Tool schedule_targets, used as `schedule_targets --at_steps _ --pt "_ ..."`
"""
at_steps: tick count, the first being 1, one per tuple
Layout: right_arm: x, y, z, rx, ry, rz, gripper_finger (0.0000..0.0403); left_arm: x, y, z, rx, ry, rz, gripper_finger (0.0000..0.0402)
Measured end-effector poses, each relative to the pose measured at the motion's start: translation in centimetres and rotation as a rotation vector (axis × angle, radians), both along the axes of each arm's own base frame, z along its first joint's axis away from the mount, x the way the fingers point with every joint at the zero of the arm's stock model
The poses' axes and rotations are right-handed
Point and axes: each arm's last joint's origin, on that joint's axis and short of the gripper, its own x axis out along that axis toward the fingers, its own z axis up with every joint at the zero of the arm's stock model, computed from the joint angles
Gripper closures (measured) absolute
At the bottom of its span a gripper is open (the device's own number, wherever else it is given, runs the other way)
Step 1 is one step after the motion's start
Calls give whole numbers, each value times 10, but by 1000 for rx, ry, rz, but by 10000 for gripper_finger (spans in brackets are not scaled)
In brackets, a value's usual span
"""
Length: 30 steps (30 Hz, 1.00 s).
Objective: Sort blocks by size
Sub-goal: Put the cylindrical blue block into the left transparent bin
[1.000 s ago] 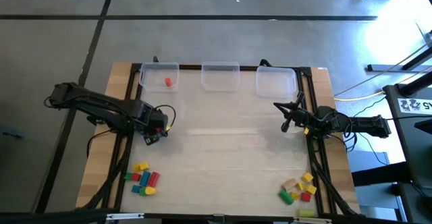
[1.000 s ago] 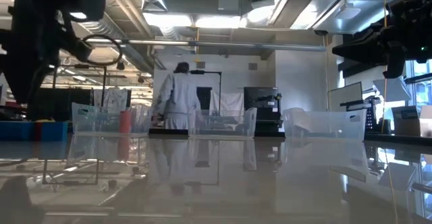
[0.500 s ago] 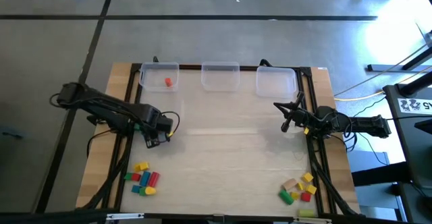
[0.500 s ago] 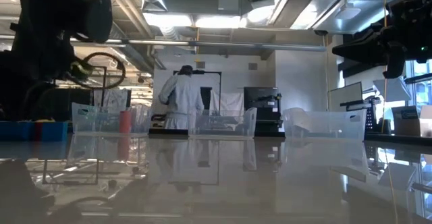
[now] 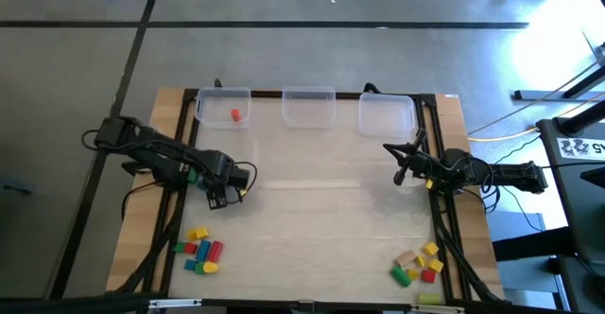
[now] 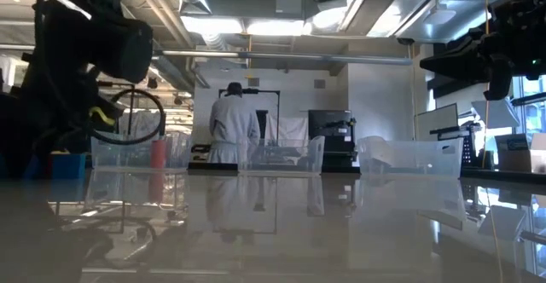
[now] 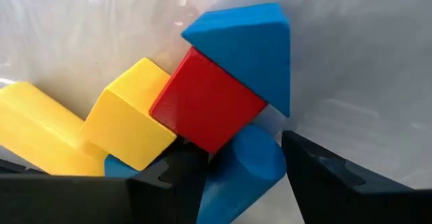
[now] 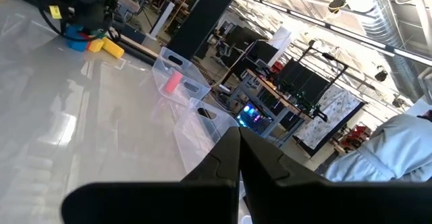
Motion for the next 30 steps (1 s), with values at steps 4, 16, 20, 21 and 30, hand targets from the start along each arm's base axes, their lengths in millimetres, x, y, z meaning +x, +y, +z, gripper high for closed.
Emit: schedule_targets --at_steps 4,16,20,21,30 --pt "0 0 0 0 0 0 391 2 1 -4 -5 14 11 226" --pt "0 0 0 1 0 0 391 2 1 -1 -4 12 4 280" --pt "0 0 0 1 0 0 391 9 1 8 16 9 7 273" --pt "0 0 0 1 0 0 391 13 1 12 15 -3 8 271" --pt "0 0 0 2 -1 0 391 26 0 64 31 -123 7 273"
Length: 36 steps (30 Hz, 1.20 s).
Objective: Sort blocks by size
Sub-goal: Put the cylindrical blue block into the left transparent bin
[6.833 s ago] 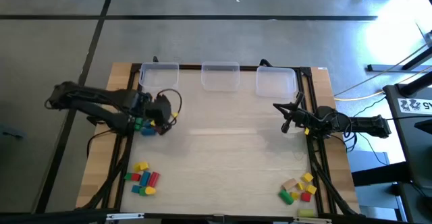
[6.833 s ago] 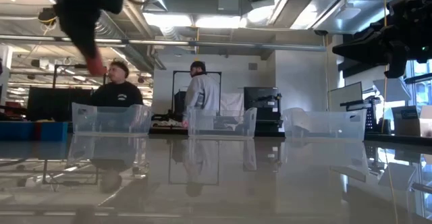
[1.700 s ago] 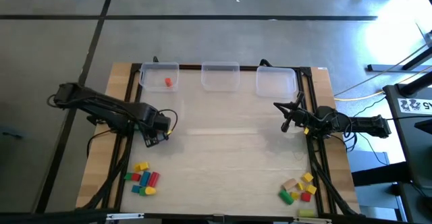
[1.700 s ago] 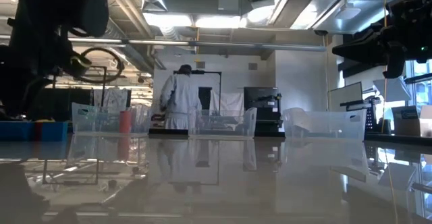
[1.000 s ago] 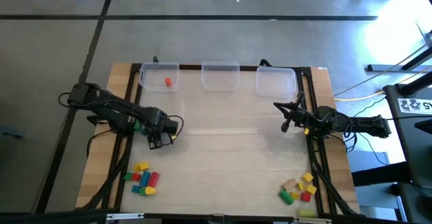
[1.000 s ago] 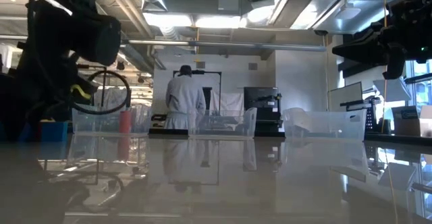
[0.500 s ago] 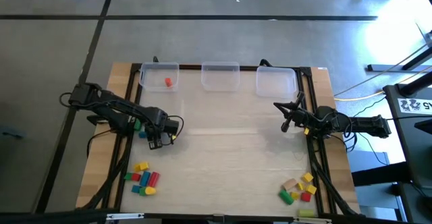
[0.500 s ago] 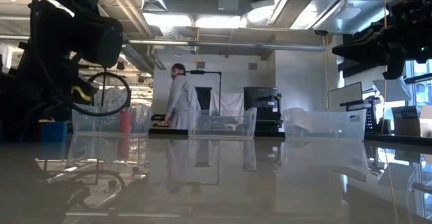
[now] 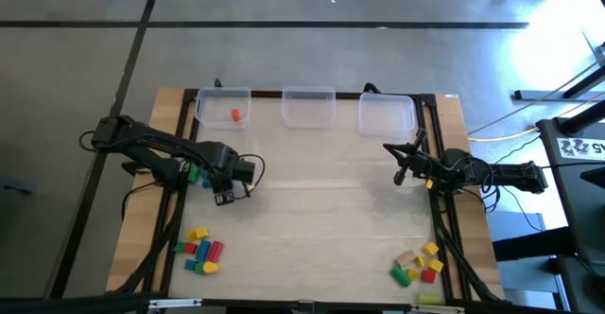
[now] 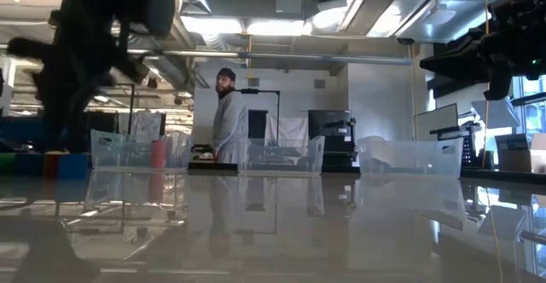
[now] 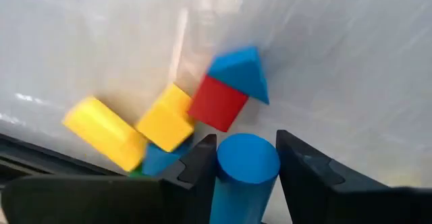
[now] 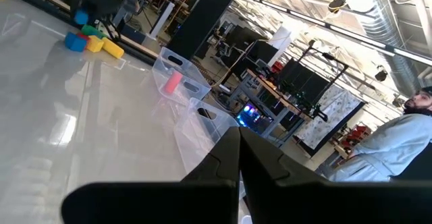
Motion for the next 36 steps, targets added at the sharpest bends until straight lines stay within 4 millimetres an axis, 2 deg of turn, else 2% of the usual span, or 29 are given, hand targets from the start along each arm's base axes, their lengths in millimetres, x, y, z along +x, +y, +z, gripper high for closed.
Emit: schedule_targets --at_steps 7,15,27,36 --pt "0 0 0 0 0 0 391 -4 14 45 137 -235 45 271" --pt "0 0 0 1 -1 0 391 -19 45 72 377 -406 146 271" --pt "0 0 0 1 -1 0 391 -9 104 82 541 -522 218 272" --pt "0 0 0 0 -1 0 391 -18 153 77 626 -475 345 272"
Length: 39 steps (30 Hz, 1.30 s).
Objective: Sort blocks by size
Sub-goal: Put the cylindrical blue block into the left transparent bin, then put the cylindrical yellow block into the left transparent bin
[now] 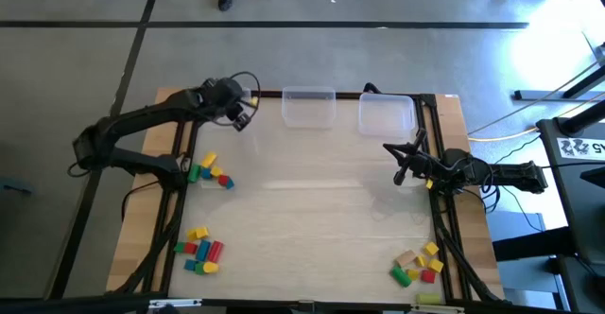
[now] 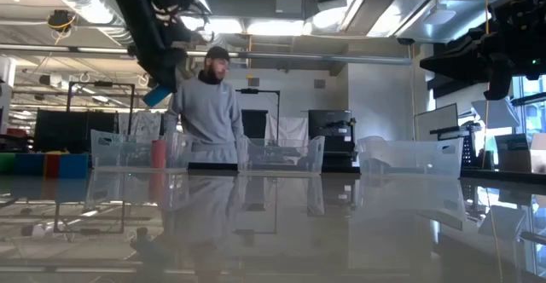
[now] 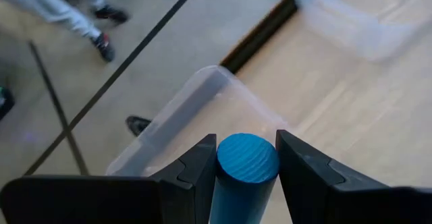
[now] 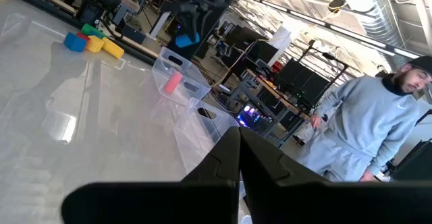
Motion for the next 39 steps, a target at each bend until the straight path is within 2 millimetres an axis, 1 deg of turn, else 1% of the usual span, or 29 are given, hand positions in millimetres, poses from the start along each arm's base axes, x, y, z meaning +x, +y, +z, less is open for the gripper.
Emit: schedule_targets --at_steps 7,10,14,20,25,29,33,36,39 --pt "0 0 0 0 1 0 391 -7 31 -13 -19 28 120 272" --pt "0 0 0 -1 2 0 391 -10 42 -21 -42 58 160 272" --pt "0 0 0 -1 2 0 391 -13 56 -32 -68 82 211 270" --pt "0 0 0 -1 2 0 391 -13 73 -46 -82 75 275 255" --pt "0 0 0 -1 3 0 391 -12 77 -53 -109 84 277 250" --pt "0 0 0 -1 2 0 391 -12 75 -51 -120 55 271 240" --pt "0 0 0 -2 2 0 391 -14 73 -45 -119 34 262 216" --pt "0 0 0 -2 2 0 391 -16 67 -41 -151 10 245 199" --pt "0 0 0 -1 2 0 391 -18 53 -33 -195 -4 223 190"
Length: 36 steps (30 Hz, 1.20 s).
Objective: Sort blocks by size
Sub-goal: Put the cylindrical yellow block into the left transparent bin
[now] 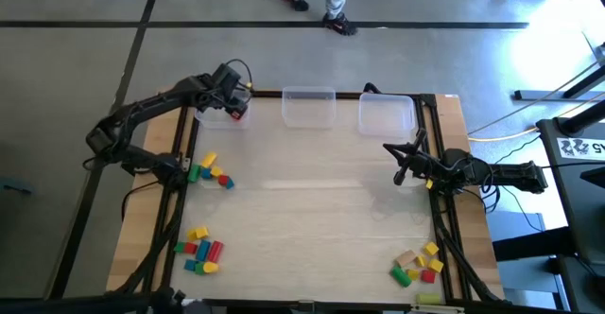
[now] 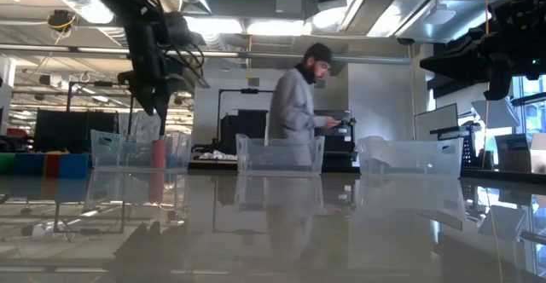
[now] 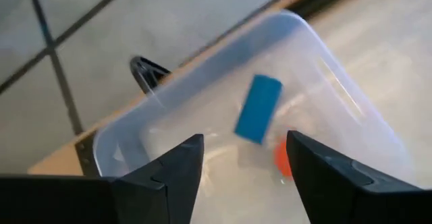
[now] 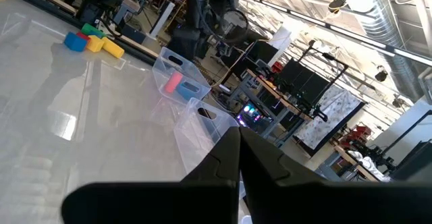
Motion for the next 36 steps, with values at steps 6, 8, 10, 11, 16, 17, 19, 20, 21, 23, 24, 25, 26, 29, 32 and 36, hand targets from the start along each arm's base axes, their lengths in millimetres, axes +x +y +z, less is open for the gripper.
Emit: schedule_targets --at_steps 6,8,10,11,16,17,19,20,21,23,24,25,26,29,32,36 --pt "0 0 0 -1 0 0 391 -2 -42 8 -166 13 -91 188" --pt "0 0 0 0 -1 0 391 -2 -56 9 -229 30 -106 188" --pt "0 0 0 0 0 0 391 -3 -68 8 -285 64 -102 188" --pt "0 0 0 0 -1 0 391 -4 -73 7 -308 84 -92 188" --pt "0 0 0 1 -1 0 391 -4 -88 6 -358 122 -28 188" --pt "0 0 0 1 -1 0 391 -3 -90 5 -360 118 -17 188" --pt "0 0 0 1 -1 0 391 -1 -92 6 -356 101 9 188" --pt "0 0 0 1 -1 0 391 -1 -93 5 -357 97 17 188" --pt "0 0 0 1 -1 0 391 -1 -94 4 -357 93 26 188" --pt "0 0 0 2 -1 0 391 -1 -96 -1 -361 98 39 188" --pt "0 0 0 2 -1 0 391 -2 -97 -5 -367 107 48 188" --pt "0 0 0 2 -1 0 391 -4 -98 -8 -374 115 64 188" --pt "0 0 0 2 -1 0 391 -6 -99 -12 -380 125 77 188" --pt "0 0 0 1 -1 0 391 -12 -102 -26 -402 161 121 188" --pt "0 0 0 1 -1 0 391 -16 -104 -37 -409 174 147 188" --pt "0 0 0 1 -1 0 391 -18 -105 -51 -409 167 152 188"
